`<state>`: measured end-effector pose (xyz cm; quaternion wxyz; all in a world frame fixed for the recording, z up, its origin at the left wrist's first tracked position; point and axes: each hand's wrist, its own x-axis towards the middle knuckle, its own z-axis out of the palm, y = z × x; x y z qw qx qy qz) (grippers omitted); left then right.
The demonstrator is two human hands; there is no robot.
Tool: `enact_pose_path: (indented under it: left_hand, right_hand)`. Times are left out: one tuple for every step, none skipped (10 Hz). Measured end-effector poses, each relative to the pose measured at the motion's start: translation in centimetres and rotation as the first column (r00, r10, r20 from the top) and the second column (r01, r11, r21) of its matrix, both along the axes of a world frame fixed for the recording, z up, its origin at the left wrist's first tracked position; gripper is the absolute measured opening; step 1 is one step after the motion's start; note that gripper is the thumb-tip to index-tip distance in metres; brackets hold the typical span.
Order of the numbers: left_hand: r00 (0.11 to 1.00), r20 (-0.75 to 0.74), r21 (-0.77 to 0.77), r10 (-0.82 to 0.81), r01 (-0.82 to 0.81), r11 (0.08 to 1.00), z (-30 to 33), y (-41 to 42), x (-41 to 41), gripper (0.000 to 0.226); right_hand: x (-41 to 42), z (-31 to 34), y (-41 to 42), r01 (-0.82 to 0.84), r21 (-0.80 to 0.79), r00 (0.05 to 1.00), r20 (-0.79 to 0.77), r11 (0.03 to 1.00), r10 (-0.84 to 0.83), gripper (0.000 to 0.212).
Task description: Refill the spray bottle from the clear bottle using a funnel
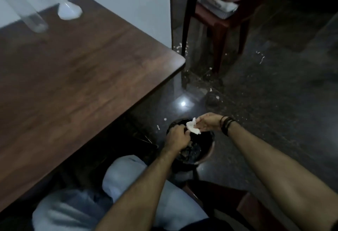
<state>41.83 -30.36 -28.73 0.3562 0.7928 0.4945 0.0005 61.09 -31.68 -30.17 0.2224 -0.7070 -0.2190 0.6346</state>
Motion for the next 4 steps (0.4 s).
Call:
enact_pose_path:
  left_hand:
    - [0.99, -0.138, -0.151, -0.01, -0.011, 0.988, -2.9, 0.0, 0.1, 0.042]
    - [0.984, -0.177, -0.203, -0.022, -0.015, 0.979, -5.0, 0.3, 0.8, 0.047]
    - [0.975, -0.219, -0.22, -0.027, -0.022, 0.975, -5.4, 0.3, 1.1, 0.044]
    - [0.973, -0.23, -0.217, -0.031, -0.021, 0.976, -5.8, 0.7, 1.6, 0.046]
  right_hand:
    - [-1.1, -3.9, -0.1, -0.054, -0.068, 0.97, 0.235, 0.996, 0.068, 0.012]
    - [-1.7, -6.7, -0.4, -0.129, -0.119, 0.873, 0.457, 0.985, 0.169, 0.015]
    - [-2.3, -8.2, -0.6, -0.189, -0.171, 0.817, 0.519, 0.967, 0.251, 0.026]
    - [-2.5, -8.6, 0.2, -0.248, -0.172, 0.813, 0.498, 0.953, 0.301, 0.013]
